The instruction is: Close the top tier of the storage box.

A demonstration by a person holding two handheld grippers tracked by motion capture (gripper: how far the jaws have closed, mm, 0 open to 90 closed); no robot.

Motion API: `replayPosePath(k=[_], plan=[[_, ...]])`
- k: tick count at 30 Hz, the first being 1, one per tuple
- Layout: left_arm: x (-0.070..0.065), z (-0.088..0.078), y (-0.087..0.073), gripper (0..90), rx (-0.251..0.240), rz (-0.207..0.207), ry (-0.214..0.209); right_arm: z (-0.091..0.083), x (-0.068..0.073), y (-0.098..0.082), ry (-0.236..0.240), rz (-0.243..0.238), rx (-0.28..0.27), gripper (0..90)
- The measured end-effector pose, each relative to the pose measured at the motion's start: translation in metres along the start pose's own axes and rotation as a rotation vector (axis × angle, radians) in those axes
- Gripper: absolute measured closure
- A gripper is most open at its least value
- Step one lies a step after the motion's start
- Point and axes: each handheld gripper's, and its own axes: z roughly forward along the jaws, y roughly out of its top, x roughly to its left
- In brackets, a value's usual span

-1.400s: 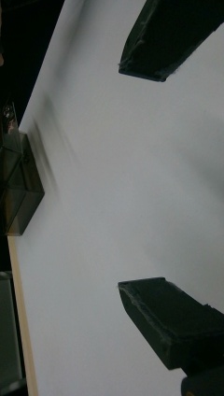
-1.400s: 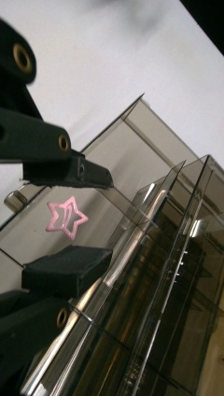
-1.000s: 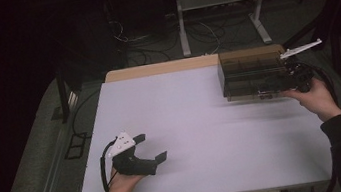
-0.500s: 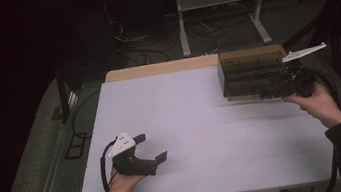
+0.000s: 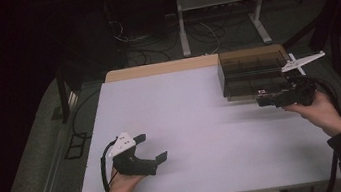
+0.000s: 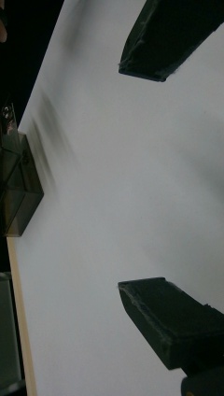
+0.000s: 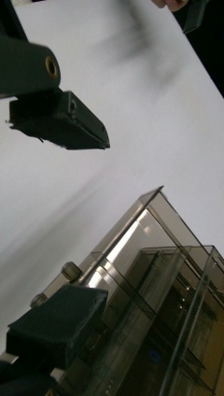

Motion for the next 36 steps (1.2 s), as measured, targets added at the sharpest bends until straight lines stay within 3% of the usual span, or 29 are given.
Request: replayPosePath(k=[5,8,20,29,36], plan=[[0.000,0.000,0.000,0.0,0.000,0.000,0.000,-0.002,0.001,-0.005,0.019,-0.014,0.004,33.0],[0.000,0.000,0.000,0.0,0.001,0.001,0.000,-0.002,0.000,-0.009,0.034,-0.015,0.017,43.9],[0.000,0.000,0.000,0.0,0.000,0.002,0.000,0.006,-0.007,-0.021,0.030,-0.021,0.092,70.0],[0.000,-0.001,0.000,0.0,-0.003,0.001,0.000,0.011,-0.014,-0.024,0.024,0.008,0.128,88.8],[0.000,-0.001,0.000,0.0,-0.002,0.002,-0.001,0.013,-0.023,-0.026,0.004,0.036,0.144,89.5]])
